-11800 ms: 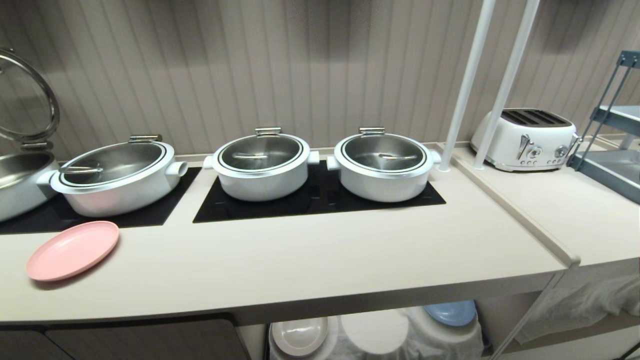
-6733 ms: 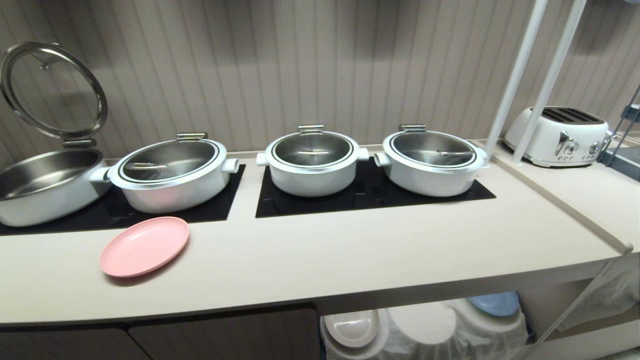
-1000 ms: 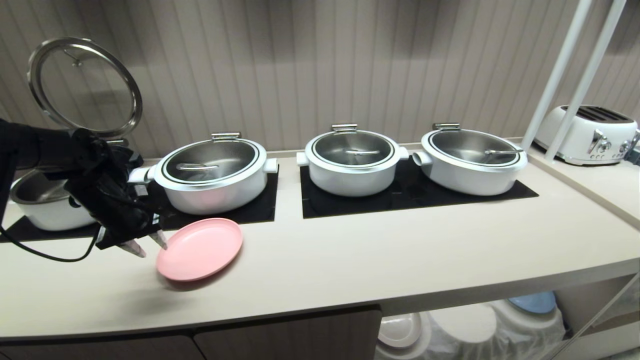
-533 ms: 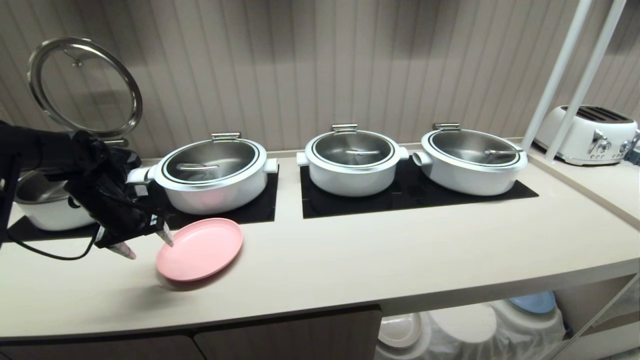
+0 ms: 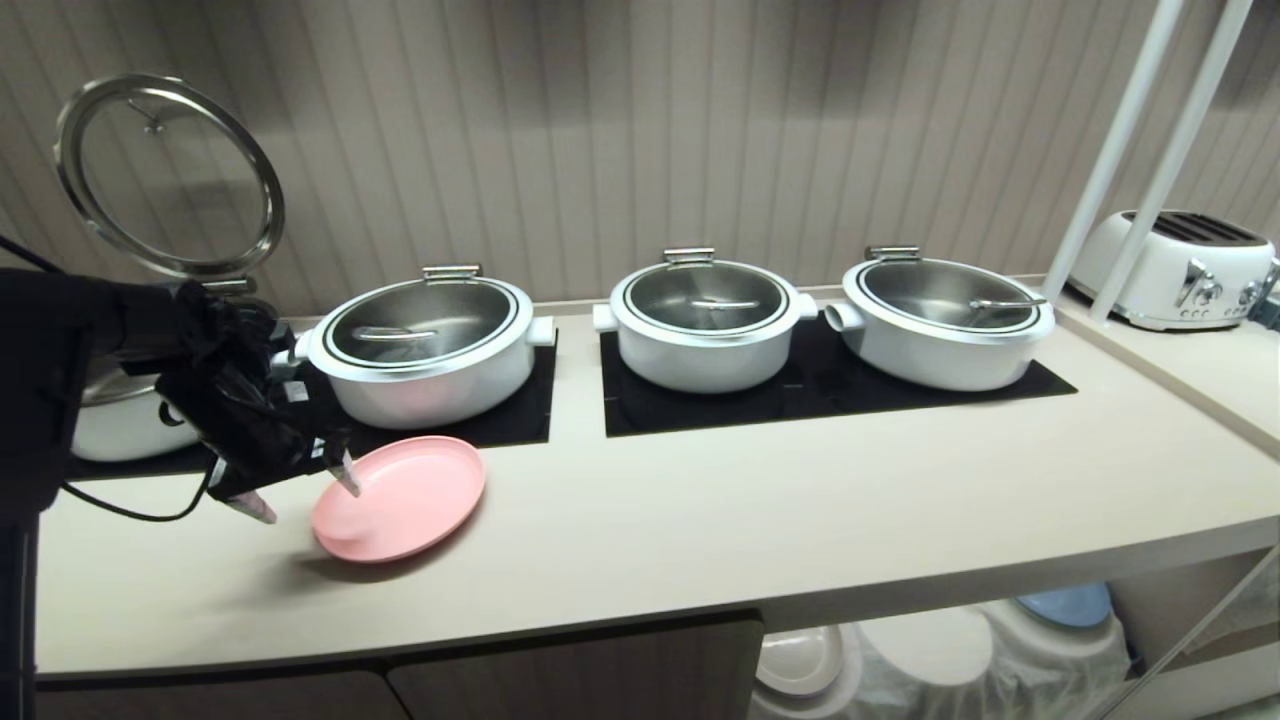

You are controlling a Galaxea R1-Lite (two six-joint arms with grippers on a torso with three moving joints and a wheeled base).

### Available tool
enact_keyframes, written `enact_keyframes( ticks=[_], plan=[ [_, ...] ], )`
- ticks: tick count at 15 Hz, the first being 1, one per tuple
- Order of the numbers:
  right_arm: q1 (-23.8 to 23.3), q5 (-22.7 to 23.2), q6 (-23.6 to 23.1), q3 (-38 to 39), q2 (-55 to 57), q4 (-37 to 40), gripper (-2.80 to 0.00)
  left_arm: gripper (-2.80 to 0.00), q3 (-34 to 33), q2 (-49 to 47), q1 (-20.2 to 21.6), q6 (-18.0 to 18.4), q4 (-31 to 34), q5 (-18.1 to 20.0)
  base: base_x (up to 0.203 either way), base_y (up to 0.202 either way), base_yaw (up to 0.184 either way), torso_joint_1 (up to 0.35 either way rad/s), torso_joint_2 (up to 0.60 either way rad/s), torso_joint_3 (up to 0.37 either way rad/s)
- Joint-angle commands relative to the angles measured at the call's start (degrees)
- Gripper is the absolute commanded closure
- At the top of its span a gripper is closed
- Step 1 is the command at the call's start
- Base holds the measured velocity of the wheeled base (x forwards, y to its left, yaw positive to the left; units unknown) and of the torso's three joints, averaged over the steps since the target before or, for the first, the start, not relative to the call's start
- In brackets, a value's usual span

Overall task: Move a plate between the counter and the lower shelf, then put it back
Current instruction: Pick up the plate

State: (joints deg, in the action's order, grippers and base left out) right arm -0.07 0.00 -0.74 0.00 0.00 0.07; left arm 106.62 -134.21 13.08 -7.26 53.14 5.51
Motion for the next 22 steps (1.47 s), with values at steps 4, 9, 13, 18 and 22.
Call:
enact_keyframes(
  ticks=[4,9,13,18,22],
  plan=[
    [-0.01,0.0,-0.05,0.0,0.0,-0.01,0.0,-2.8,1.39,-2.29,0.19,-0.01,0.3,-0.06,0.0,0.0,0.0,0.0,0.0,0.0],
    [-0.01,0.0,-0.05,0.0,0.0,0.01,0.0,-2.8,1.48,-3.5,0.26,-0.01,-0.49,-0.37,0.0,0.0,0.0,0.0,0.0,0.0],
    [-0.01,0.0,-0.05,0.0,0.0,0.01,0.0,-2.8,1.22,-5.21,0.89,-0.03,-2.53,-1.22,0.0,0.0,0.0,0.0,0.0,0.0],
    [-0.01,0.0,-0.05,0.0,0.0,-0.01,0.0,-2.8,1.4,-7.12,0.89,-0.03,-5.33,-1.38,0.0,0.0,0.0,0.0,0.0,0.0],
    [-0.01,0.0,-0.05,0.0,0.0,0.01,0.0,-2.8,1.31,-7.56,0.89,-0.12,-5.33,-1.21,0.0,0.0,0.0,0.0,0.0,0.0]
  ],
)
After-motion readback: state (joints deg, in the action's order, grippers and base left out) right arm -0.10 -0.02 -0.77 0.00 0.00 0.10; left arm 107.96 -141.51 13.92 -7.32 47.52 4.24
